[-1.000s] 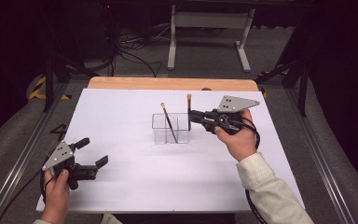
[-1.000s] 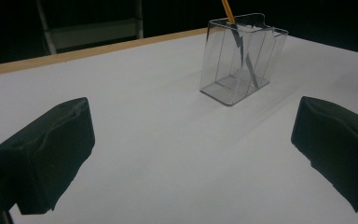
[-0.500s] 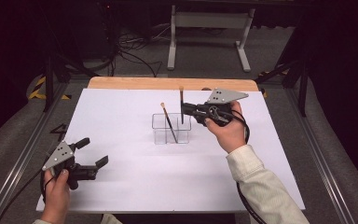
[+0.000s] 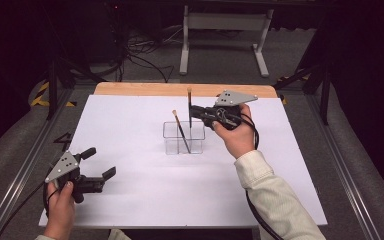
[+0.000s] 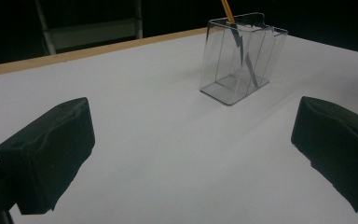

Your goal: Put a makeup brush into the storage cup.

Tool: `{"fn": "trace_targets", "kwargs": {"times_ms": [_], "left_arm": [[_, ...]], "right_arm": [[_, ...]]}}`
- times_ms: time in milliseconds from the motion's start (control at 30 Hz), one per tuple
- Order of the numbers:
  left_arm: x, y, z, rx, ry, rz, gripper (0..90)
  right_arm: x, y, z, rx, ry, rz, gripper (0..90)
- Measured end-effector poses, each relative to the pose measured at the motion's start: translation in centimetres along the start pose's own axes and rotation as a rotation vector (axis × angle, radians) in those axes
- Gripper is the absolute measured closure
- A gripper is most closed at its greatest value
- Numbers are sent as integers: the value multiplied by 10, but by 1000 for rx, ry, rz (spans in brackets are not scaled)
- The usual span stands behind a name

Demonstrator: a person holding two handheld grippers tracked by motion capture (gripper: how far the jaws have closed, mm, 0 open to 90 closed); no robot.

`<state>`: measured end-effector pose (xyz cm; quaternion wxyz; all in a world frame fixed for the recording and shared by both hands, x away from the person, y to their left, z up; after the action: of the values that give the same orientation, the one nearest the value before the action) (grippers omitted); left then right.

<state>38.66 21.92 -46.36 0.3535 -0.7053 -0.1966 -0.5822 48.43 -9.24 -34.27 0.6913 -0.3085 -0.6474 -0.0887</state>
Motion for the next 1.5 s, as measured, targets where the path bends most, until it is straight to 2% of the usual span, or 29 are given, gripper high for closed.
{"fn": "trace_targets", "kwargs": {"times_ms": [500, 1500], "left_arm": [[0, -1, 1, 5, -1, -3, 3], [1, -1, 1, 4, 5, -6, 3]], "right_arm": [[-8, 19, -7, -37, 41, 12, 839], [-42, 34, -6, -35, 71, 62, 839]]}}
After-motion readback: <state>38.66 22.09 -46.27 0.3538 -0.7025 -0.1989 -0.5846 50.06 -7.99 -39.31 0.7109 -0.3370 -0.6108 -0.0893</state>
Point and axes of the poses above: each handheld gripper's, and its own axes: y roughly forward along the jaws, x roughly out of its top, z roughly to its left, the point moved 8 cm from there along y, roughly forward along the jaws
